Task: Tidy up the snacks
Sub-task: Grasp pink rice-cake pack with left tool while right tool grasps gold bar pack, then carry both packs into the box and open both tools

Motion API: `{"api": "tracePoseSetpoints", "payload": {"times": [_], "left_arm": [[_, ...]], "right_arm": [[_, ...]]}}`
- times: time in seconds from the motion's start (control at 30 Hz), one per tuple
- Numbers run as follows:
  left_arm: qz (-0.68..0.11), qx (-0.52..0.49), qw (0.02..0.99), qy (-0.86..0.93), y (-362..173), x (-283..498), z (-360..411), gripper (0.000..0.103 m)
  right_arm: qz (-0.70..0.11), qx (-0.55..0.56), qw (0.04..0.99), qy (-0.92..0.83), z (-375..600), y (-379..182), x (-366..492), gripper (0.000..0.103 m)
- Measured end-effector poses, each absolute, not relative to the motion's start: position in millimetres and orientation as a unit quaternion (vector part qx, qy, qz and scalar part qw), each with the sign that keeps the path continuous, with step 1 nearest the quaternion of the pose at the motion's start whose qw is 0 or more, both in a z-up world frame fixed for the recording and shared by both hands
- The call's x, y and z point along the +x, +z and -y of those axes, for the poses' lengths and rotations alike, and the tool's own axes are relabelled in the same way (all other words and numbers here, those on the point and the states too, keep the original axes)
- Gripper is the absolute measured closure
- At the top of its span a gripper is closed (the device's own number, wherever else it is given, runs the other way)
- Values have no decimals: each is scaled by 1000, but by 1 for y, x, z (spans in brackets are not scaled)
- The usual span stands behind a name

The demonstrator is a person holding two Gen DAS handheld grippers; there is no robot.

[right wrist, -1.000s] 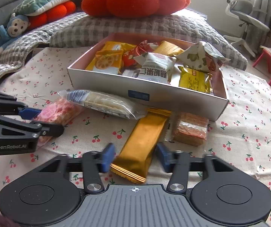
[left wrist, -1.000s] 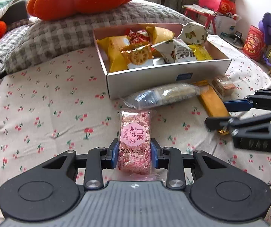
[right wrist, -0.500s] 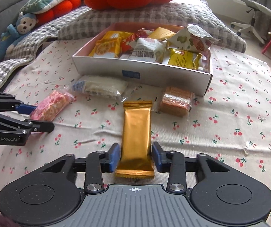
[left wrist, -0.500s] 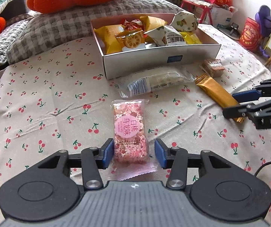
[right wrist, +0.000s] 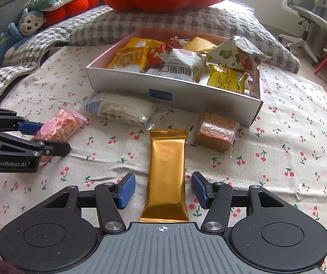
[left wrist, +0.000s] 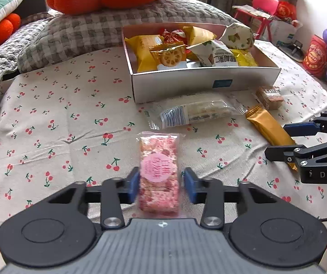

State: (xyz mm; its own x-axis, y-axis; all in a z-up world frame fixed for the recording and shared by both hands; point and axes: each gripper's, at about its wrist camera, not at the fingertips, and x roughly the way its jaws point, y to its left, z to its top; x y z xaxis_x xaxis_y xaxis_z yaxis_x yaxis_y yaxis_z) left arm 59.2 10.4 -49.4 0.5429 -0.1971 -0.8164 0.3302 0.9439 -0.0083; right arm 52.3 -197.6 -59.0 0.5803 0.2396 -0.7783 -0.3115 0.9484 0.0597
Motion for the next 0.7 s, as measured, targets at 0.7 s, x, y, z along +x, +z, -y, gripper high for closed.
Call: {"api": "tracePoseSetpoints", "payload": {"times": [0.7], "left_arm": [[-471,19,875,-116,-22,60,-24,73]], "right_arm": [[-445,46,879,163,212,-23,51,75]]}}
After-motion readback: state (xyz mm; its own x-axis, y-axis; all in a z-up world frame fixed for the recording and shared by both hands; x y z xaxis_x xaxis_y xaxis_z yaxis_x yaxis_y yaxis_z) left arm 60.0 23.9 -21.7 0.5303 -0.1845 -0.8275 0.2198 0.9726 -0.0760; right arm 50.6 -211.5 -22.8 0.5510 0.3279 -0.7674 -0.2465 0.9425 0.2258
